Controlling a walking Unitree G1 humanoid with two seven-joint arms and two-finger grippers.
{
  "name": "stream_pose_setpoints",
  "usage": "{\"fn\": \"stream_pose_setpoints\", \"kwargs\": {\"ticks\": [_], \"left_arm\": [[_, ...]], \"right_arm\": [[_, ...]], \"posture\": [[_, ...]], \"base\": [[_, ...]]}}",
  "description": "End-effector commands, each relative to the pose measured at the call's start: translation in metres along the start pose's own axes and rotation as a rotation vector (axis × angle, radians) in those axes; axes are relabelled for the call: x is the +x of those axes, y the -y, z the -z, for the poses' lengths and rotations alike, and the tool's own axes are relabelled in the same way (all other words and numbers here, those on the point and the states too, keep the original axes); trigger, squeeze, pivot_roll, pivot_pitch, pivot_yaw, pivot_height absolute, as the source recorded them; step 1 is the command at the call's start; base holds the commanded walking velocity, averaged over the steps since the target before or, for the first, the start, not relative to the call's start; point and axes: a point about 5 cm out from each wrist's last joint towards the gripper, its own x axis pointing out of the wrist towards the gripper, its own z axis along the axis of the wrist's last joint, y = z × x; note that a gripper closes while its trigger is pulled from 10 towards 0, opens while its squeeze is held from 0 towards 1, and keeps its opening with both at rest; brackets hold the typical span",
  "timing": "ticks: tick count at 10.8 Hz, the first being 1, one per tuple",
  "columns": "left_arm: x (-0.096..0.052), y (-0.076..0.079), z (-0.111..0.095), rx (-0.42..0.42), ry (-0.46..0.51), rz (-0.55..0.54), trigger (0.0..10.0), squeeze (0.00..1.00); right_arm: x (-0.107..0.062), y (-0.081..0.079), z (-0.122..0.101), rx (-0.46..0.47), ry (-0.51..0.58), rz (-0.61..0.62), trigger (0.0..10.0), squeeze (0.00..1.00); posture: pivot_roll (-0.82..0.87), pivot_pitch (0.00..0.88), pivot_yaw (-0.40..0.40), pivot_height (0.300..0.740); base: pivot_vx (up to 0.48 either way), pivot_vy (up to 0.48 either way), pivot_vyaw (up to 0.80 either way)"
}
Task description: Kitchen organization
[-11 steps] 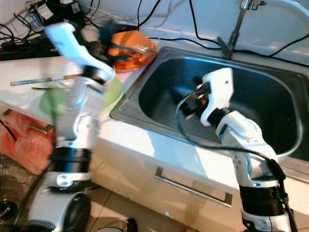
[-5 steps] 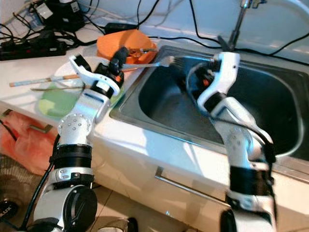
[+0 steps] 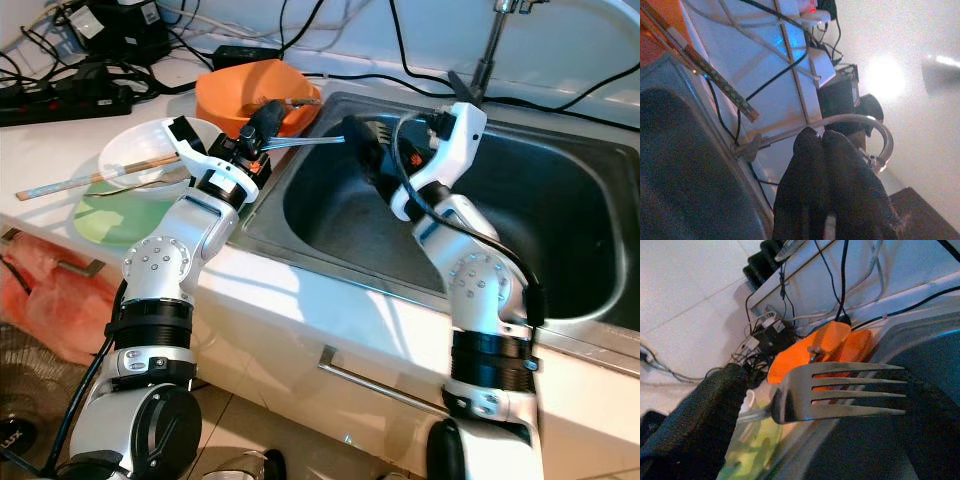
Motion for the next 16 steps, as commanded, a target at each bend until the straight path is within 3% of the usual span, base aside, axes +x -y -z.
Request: {"fn": "stream_pose_setpoints", "kwargs": {"ticks": [1, 4, 5, 6, 11, 16], "left_arm": [[0.009, 0.005, 0.036, -0.132, -0.031, 0.042, 0.0, 0.00], [0.008, 0.004, 0.030, -0.121, -0.024, 0.044, 0.0, 0.00], [0.008, 0.003, 0.032, -0.120, -0.021, 0.040, 0.0, 0.00], [0.008, 0.004, 0.034, -0.121, -0.021, 0.041, 0.0, 0.00], [0.008, 0.001, 0.036, -0.116, -0.030, 0.042, 0.0, 0.00], [0.006, 0.002, 0.041, -0.102, -0.036, 0.044, 0.0, 0.00]], "right_arm": [[0.003, -0.005, -0.003, 0.021, 0.014, -0.012, 10.0, 0.00], [0.003, -0.002, -0.005, 0.088, 0.044, 0.026, 10.0, 0.00], [0.005, -0.004, -0.005, 0.098, 0.053, 0.024, 6.3, 0.00], [0.007, -0.006, -0.007, 0.119, 0.071, 0.023, 0.0, 0.00], [0.011, -0.005, -0.013, 0.198, 0.110, 0.051, 0.0, 0.00], [0.014, -0.012, -0.007, 0.253, 0.079, 0.015, 0.0, 0.00]], "posture": [[-0.02, 0.094, 0.066, 0.740], [-0.02, 0.092, 0.065, 0.740], [-0.02, 0.092, 0.065, 0.740], [-0.02, 0.091, 0.064, 0.740], [-0.03, 0.090, 0.058, 0.740], [-0.03, 0.088, 0.054, 0.740]], "base": [[0.000, 0.000, 0.00], [0.000, 0.000, 0.00], [0.000, 0.000, 0.00], [0.000, 0.000, 0.00], [0.000, 0.000, 0.00], [0.000, 0.000, 0.00]]}}
